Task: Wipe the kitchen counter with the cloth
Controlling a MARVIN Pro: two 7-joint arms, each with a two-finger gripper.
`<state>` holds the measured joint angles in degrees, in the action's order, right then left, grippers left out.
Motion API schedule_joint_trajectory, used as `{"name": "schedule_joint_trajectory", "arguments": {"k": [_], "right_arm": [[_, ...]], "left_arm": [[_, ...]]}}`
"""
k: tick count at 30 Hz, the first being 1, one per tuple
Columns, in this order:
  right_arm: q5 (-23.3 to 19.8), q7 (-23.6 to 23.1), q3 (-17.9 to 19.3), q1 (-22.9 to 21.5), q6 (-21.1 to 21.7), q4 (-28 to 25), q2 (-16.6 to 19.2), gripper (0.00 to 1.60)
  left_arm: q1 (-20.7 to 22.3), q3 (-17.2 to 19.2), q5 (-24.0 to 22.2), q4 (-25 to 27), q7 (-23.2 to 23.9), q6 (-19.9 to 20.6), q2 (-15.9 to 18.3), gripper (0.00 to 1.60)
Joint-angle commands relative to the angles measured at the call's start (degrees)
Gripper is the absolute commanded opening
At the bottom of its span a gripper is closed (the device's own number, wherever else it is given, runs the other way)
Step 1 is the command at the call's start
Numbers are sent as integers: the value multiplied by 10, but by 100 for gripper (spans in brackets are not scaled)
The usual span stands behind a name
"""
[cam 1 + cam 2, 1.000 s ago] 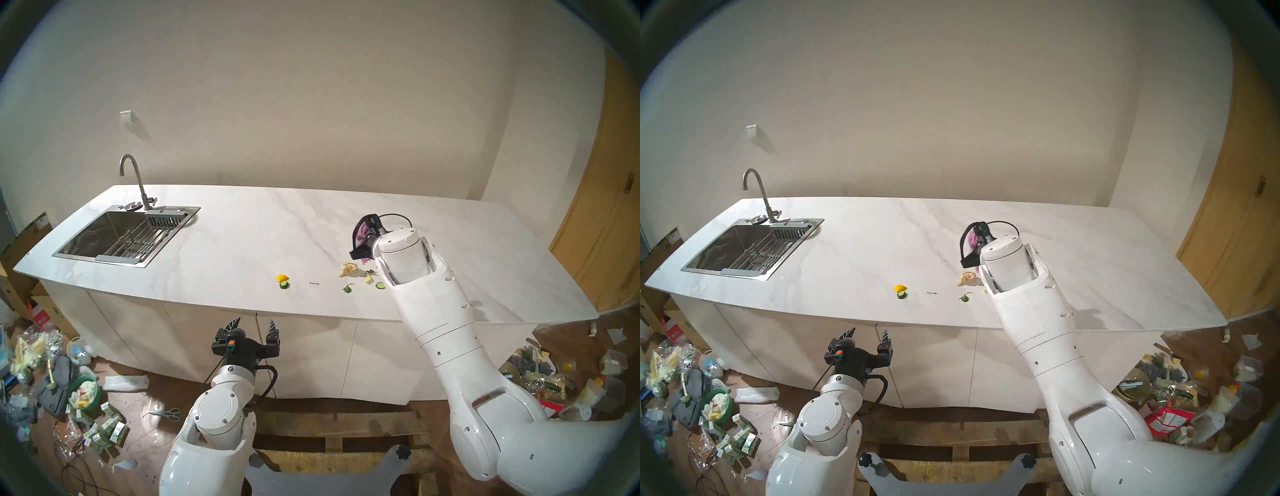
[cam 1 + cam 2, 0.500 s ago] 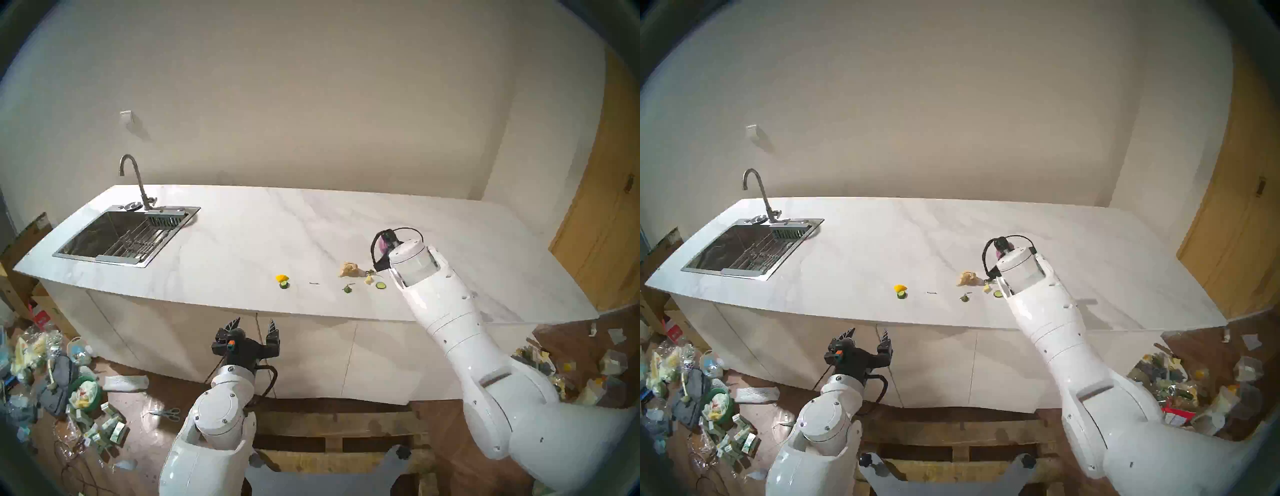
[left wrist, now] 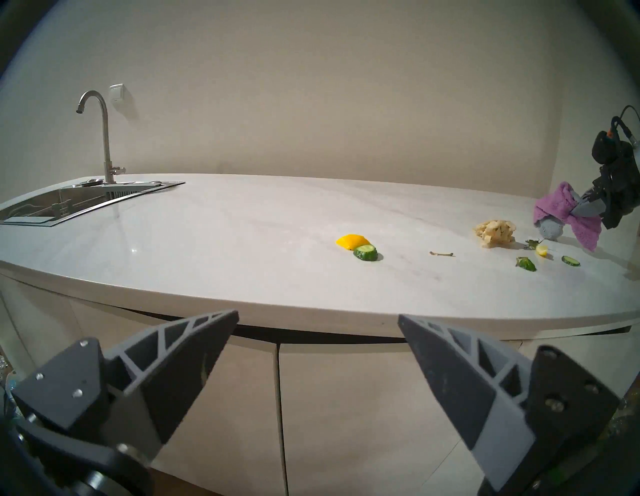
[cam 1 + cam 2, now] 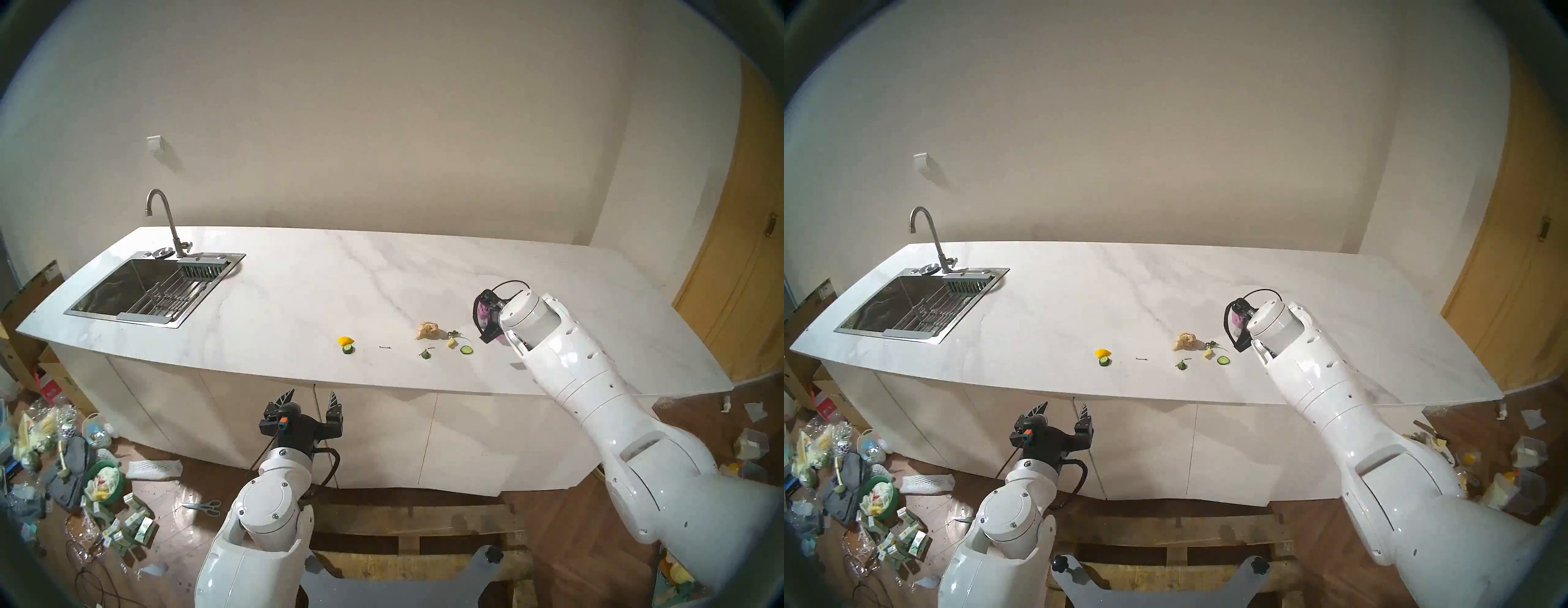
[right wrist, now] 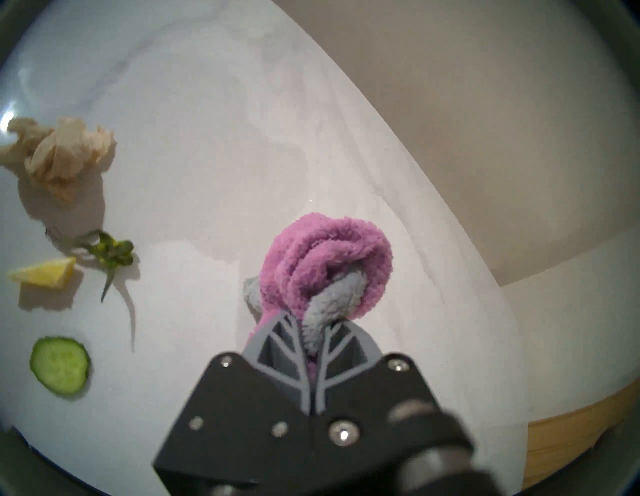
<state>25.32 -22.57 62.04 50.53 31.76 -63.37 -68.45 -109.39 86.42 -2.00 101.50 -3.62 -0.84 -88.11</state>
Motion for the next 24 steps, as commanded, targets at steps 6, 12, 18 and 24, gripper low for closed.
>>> {"name": "schedule_joint_trajectory", "arguments": {"k": [6,12,18,24], "right_arm": [[72,-17,-90,3,-78,-66,44,0],[87,-15,-113,-7,-77,-69,23,0],[72,-34,-125,5,-59,-84,-2,0],[65,-45,-144,26,-45,-108,-28,0]], "left_arm": [[2,-1,-1,17,2,-3,0,160],[3,-1,-1,17,2,-3,0,160],[3,-1,-1,17,1,-4,1,160],[3,-1,-1,16,1,-4,1,160]]}}
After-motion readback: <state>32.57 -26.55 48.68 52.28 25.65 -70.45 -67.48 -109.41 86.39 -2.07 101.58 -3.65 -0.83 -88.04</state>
